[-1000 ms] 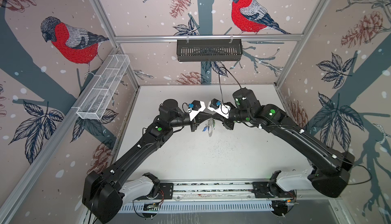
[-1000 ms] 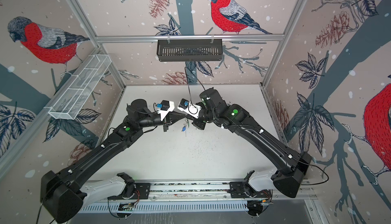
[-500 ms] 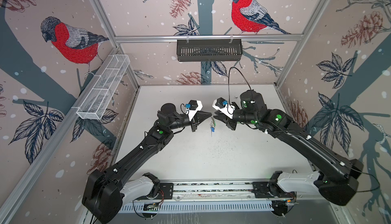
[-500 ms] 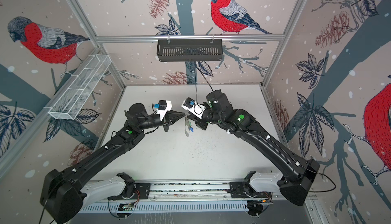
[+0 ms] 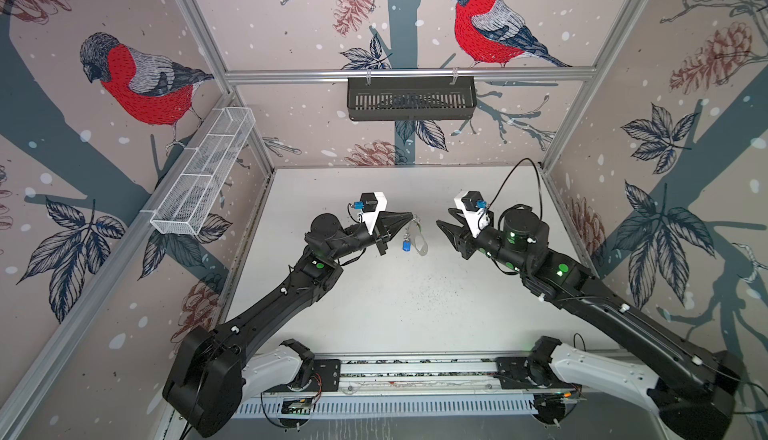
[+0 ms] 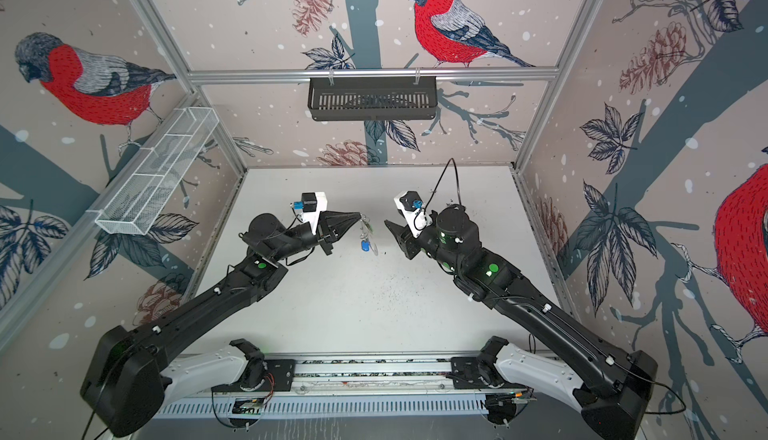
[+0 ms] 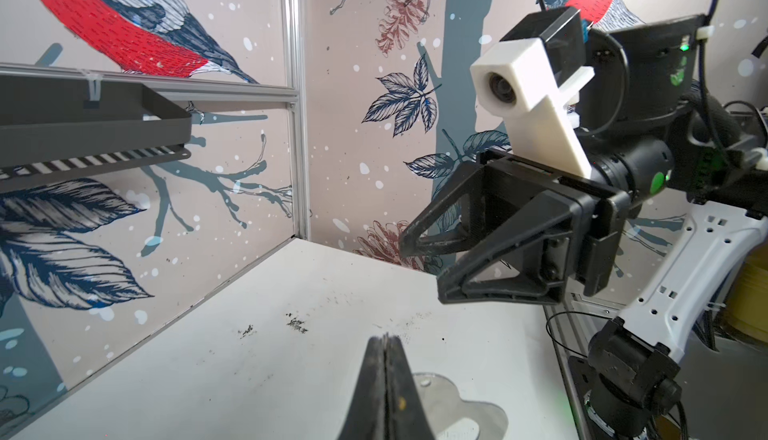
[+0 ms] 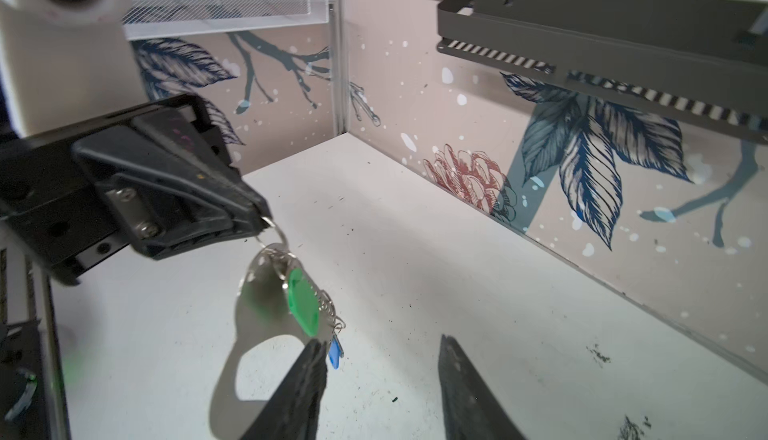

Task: Put the keys on the keyring
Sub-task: 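Open the right gripper and draw it back while the left gripper holds the plate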

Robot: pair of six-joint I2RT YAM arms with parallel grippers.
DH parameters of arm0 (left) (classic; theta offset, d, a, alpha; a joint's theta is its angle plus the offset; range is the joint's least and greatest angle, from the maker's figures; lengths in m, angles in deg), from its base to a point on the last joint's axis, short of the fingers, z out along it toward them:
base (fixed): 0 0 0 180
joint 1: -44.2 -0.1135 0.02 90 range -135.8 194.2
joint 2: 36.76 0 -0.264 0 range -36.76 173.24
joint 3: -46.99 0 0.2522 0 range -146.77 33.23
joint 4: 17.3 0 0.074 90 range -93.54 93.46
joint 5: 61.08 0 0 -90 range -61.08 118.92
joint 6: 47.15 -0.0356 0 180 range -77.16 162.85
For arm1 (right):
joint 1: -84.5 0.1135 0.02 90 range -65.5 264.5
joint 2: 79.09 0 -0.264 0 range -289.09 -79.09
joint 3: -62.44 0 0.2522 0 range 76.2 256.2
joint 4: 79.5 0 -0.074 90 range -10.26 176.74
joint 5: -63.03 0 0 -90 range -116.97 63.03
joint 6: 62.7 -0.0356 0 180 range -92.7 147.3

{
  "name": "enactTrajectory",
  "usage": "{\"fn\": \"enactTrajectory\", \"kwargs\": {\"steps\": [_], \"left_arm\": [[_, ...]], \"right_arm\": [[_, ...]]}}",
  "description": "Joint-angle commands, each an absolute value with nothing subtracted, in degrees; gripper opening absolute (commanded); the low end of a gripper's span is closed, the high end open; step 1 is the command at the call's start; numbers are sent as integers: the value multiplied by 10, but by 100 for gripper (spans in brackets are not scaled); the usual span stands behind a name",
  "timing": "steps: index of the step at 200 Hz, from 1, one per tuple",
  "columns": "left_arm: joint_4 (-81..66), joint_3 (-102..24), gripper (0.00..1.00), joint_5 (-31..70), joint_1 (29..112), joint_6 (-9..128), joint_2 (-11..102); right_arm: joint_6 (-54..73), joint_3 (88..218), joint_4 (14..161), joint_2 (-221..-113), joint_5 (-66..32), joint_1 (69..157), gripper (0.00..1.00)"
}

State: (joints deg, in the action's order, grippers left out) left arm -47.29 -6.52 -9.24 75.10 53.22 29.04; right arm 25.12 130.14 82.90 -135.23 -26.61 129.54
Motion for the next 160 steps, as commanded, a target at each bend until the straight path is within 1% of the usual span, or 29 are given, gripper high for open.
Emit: {"fn": "enactTrajectory", "kwargs": {"steps": [1,29,70,160], "left_arm": [[-600,-49,0,-53,751,580,290],[-634,-40,0,-46,752,598,296],[-647,-37,0,-40,759,604,305],[-671,-37,0,-44,765,613,320]], "right_arm": [[152,1287,946,-1355,-315,1302,45],[126,1282,981,-1372,-331,1324,46],[114,1304,991,-1419,-340,1344,45],[130,1321,990,-1461,-382,1387,45]]}}
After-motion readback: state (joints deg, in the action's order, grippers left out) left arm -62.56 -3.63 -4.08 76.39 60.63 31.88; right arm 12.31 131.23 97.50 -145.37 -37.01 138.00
